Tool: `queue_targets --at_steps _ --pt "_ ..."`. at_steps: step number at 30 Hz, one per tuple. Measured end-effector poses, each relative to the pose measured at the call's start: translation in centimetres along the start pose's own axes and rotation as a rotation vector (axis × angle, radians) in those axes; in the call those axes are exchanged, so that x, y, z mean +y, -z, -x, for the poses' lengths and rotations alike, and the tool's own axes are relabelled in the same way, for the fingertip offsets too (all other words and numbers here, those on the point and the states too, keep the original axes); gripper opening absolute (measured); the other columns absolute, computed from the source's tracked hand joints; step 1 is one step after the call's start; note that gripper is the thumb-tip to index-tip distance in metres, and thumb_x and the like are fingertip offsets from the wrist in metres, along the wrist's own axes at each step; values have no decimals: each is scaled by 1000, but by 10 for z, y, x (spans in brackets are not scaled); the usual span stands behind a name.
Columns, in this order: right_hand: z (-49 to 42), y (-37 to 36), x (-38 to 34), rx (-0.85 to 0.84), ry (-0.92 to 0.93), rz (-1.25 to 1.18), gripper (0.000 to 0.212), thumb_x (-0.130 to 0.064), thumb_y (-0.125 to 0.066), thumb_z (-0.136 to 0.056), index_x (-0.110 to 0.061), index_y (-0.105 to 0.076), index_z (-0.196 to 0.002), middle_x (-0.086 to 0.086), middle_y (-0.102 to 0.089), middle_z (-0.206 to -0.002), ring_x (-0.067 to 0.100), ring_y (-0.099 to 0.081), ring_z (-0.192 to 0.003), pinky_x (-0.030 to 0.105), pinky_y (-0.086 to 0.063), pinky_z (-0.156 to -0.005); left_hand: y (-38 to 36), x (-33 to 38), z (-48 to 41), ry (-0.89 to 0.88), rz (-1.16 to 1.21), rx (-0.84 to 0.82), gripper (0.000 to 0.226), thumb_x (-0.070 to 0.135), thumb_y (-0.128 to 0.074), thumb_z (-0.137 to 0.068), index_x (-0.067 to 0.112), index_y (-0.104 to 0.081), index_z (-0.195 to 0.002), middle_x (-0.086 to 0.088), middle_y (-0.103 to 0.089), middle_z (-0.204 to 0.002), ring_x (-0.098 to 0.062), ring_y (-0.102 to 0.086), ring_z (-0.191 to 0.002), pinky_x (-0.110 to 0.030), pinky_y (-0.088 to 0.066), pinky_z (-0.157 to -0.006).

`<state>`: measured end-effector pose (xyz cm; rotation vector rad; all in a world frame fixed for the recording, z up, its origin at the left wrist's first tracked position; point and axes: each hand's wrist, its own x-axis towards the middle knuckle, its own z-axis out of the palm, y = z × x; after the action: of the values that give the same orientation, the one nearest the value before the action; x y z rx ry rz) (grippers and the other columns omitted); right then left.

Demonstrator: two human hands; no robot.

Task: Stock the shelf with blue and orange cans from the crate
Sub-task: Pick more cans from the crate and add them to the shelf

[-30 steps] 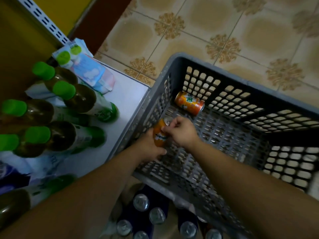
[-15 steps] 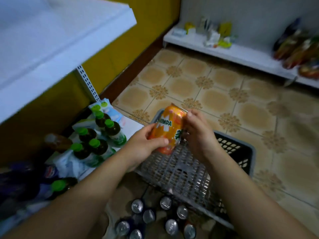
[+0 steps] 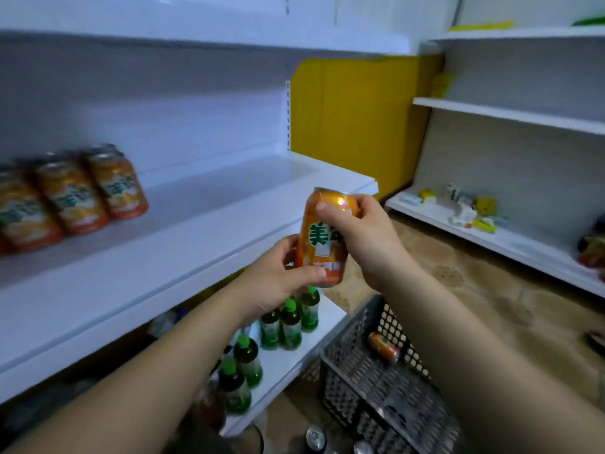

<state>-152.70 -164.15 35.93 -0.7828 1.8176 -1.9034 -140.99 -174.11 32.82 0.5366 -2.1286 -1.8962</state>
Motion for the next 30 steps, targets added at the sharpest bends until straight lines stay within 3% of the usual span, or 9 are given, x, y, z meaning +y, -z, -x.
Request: queue_targets --at_steps 4,7,10,13,15,17,20,25,30 --pt "12 -74 -24 -127 74 73 40 -33 -79 -75 -24 -51 -102 3 -65 -100 17 -68 -85 36 -57 -71 57 15 54 -26 -171 179 62 47 -80 -48 36 -52 -103 8 -66 -109 -9 -65 -100 -31 -51 -90" --pt "26 -135 -36 -255 99 95 49 -31 -79 -74 -19 -49 -111 1 -65 -99 14 -67 -85 34 -56 -73 112 14 98 5 -305 294 55 31 -81 -71 30 -51 -116 4 -62 -119 -10 -60 -106 -33 -49 -95" --pt "37 -187 -39 -388 86 95 53 -30 -80 -75 -20 -46 -114 -2 -63 -100 14 -65 -89 34 -54 -76 164 6 143 139 -495 419 64 32 -72 -83 22 -42 -139 2 -52 -133 -15 -50 -123 -30 -42 -99" --pt "46 -229 -34 -507 78 109 54 -28 -80 -74 -24 -44 -115 -5 -61 -104 16 -63 -96 37 -53 -84 209 -6 185 292 -839 550 62 43 -63 -87 20 -43 -141 1 -42 -145 -16 -45 -129 -27 -39 -100" --pt "49 -253 -30 -566 85 120 56 -25 -80 -73 -26 -44 -115 -5 -61 -106 18 -62 -100 38 -51 -86 234 -17 211 431 -973 589 64 55 -54 -88 22 -41 -142 0 -37 -150 -17 -43 -131 -32 -37 -105" --pt "53 -273 -28 -601 102 134 57 -25 -80 -73 -27 -42 -115 -6 -59 -106 17 -61 -100 36 -50 -85 251 -29 232 634 -1107 564 73 69 -37 -88 28 -29 -148 2 -22 -158 -19 -24 -142 -44 -21 -115" --pt "53 -299 -23 -636 116 151 57 -25 -80 -75 -27 -40 -117 -5 -58 -106 15 -59 -97 32 -48 -81 258 -47 245 729 -1125 548 75 75 -22 -86 38 -13 -150 10 -1 -161 -17 0 -148 -57 0 -115" --pt "46 -339 -10 -665 219 197 63 -32 -78 -76 -27 -42 -127 -5 -58 -115 18 -57 -107 37 -49 -90 256 -53 243 667 -1162 608 72 73 -23 -87 39 -10 -150 9 -1 -161 -17 2 -147 -56 1 -116" --pt "35 -377 -2 -663 326 220 68 -36 -77 -77 -24 -44 -136 -3 -56 -124 16 -55 -112 32 -49 -90 256 -54 243 655 -1176 628 72 73 -23 -87 38 -12 -149 10 -3 -160 -17 1 -147 -56 0 -116"
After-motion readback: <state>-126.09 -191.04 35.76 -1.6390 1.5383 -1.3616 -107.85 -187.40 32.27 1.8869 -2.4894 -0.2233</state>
